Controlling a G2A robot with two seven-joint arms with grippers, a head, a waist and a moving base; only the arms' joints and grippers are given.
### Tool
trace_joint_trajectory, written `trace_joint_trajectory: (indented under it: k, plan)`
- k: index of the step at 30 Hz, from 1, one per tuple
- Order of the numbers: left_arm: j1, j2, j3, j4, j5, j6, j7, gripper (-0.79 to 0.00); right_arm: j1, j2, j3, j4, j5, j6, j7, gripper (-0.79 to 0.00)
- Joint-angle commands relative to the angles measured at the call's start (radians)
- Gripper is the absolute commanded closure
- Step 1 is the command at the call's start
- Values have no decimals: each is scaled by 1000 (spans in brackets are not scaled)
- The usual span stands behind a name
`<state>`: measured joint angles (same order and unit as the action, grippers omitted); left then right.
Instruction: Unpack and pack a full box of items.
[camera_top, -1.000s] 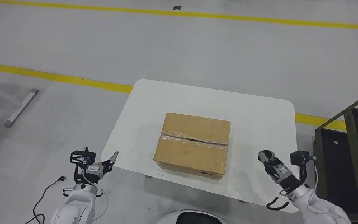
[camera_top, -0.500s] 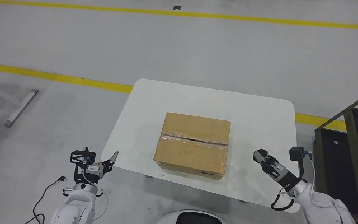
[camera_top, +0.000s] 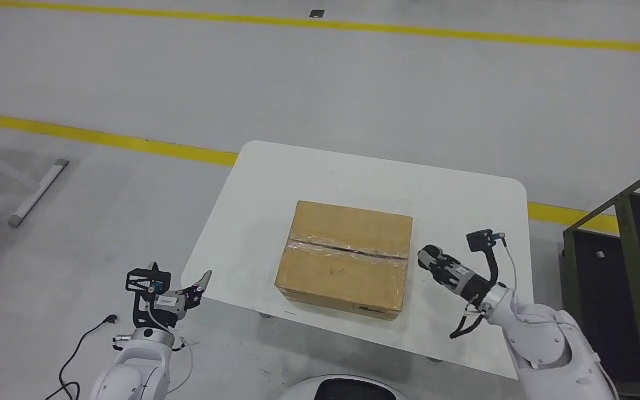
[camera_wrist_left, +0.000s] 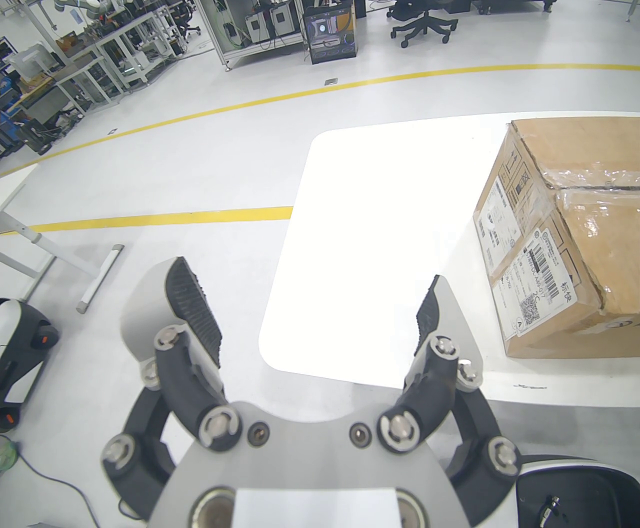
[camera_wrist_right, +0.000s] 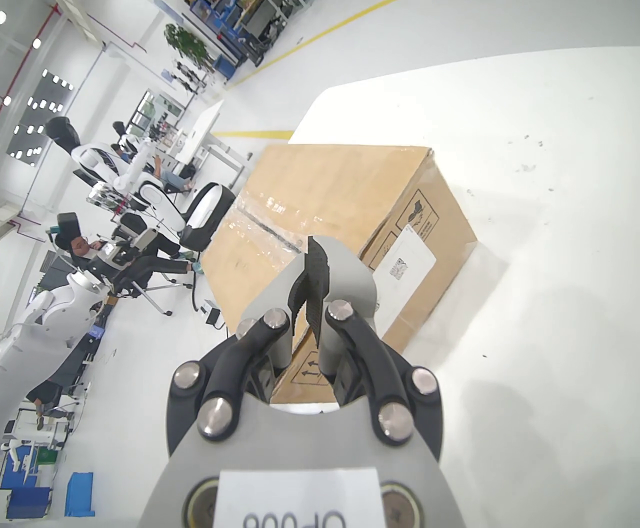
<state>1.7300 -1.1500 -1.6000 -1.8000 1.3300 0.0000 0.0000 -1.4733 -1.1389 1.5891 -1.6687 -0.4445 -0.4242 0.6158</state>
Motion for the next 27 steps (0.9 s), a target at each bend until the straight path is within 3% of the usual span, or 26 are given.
trace_joint_trajectory:
  k: [1,3,5,8,11,23,27]
  plan:
    - [0,0,0,0,0,0,0,-785,24,-1,-24,30,-5,7,4,-37]
    - [0,0,0,0,0,0,0,-785,43,-2,-42,53,-11,11,5,-49]
    - [0,0,0,0,0,0,0,-785,59,-2,-57,66,-22,15,5,-160]
    - [0,0,0,0,0,0,0,-785,76,-2,-75,75,-34,23,5,-215]
    - [0,0,0,0,0,0,0,-785,90,-2,-95,80,-44,31,13,-197]
    - [0,0,0,0,0,0,0,-785,132,1,-155,87,-79,83,67,-308]
    - [0,0,0,0,0,0,0,-785,146,2,-165,95,-75,80,81,-305]
